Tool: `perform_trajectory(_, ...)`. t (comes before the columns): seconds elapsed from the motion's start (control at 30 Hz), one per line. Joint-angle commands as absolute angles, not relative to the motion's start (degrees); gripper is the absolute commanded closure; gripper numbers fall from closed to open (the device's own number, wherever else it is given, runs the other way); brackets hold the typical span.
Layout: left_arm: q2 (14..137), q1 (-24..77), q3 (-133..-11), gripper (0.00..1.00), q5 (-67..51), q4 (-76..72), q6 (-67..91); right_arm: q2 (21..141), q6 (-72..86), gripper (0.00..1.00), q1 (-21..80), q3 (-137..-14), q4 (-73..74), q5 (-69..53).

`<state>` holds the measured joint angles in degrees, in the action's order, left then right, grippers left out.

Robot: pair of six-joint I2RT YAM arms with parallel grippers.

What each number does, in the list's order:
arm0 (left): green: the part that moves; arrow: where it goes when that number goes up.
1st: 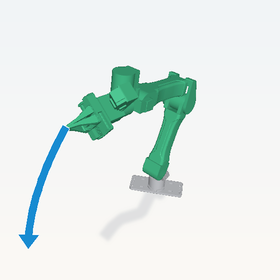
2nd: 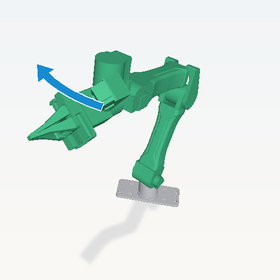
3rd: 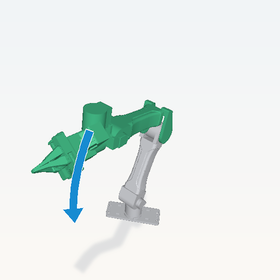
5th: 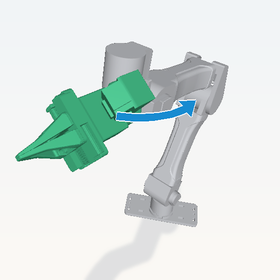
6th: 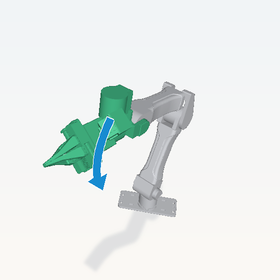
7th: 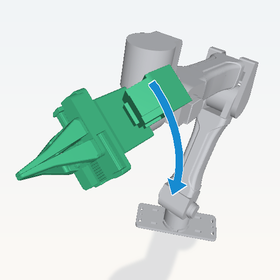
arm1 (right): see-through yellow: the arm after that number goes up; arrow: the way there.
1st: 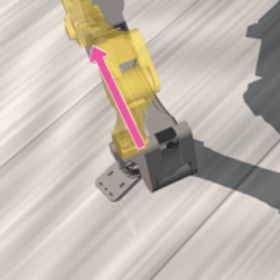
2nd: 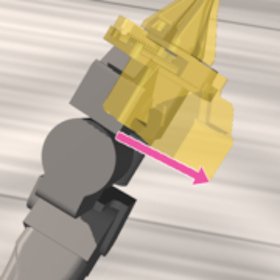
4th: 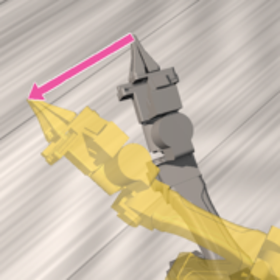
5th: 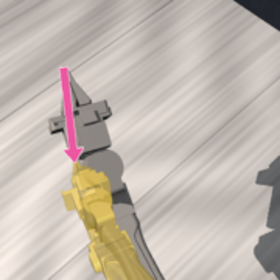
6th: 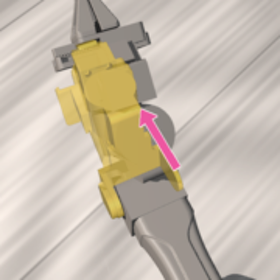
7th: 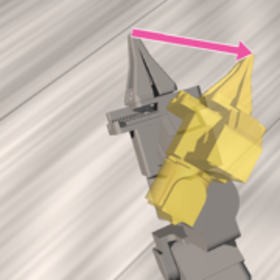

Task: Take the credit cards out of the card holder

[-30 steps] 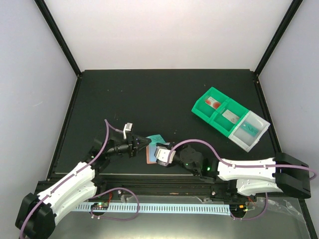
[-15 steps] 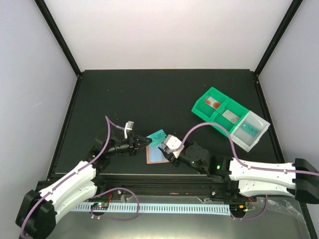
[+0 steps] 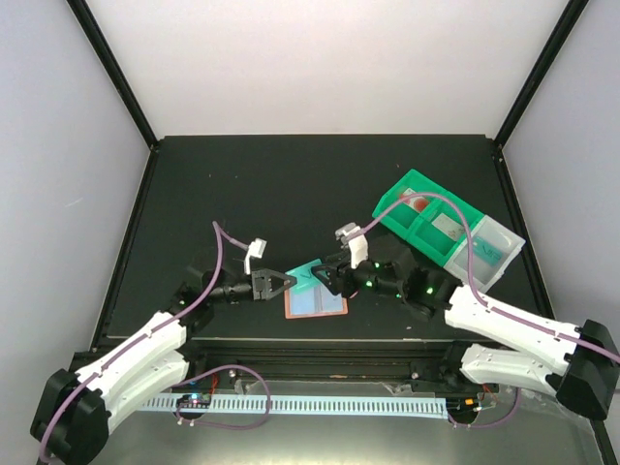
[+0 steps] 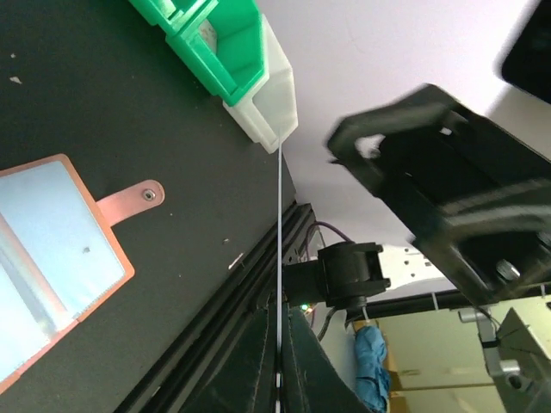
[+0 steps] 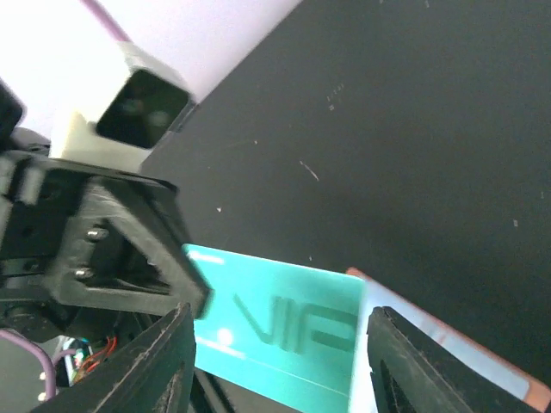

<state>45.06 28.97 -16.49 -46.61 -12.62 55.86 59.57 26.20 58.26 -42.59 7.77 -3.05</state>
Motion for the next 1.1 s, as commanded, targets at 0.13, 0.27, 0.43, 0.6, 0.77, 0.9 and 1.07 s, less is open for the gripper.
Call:
perform_trajectory(0.13,41.4,29.2,-18.5,0.98,-48.0,-12.0,49.4,59.7,38.3,0.45,48.9,-35.3,-3.6,-28.8)
perform_trajectory(0.27,40.7,29.2,-18.2,0.98,-48.3,-13.1,50.0,59.6,41.0,0.47,48.3,-33.1,-6.7,-31.1)
perform_trajectory(0.43,41.2,29.2,-17.0,0.98,-51.2,-17.7,52.5,58.9,43.4,0.52,47.7,-30.8,-9.3,-31.7)
perform_trajectory(0.6,40.9,29.1,-16.9,0.98,-51.5,-16.9,52.3,58.2,45.5,0.81,47.2,-29.2,-12.5,-32.2)
perform_trajectory(0.77,41.3,29.2,-16.3,0.98,-50.7,-16.0,52.1,55.8,47.4,0.99,47.2,-27.6,-14.2,-30.2)
perform_trajectory(0.9,41.4,29.2,-16.9,0.74,-47.6,-12.5,50.6,53.4,48.3,0.99,47.1,-26.4,-15.5,-27.8)
perform_trajectory(1.07,41.3,29.1,-19.8,0.23,-43.3,-5.4,46.1,52.7,48.4,0.99,47.2,-26.6,-12.1,-22.5)
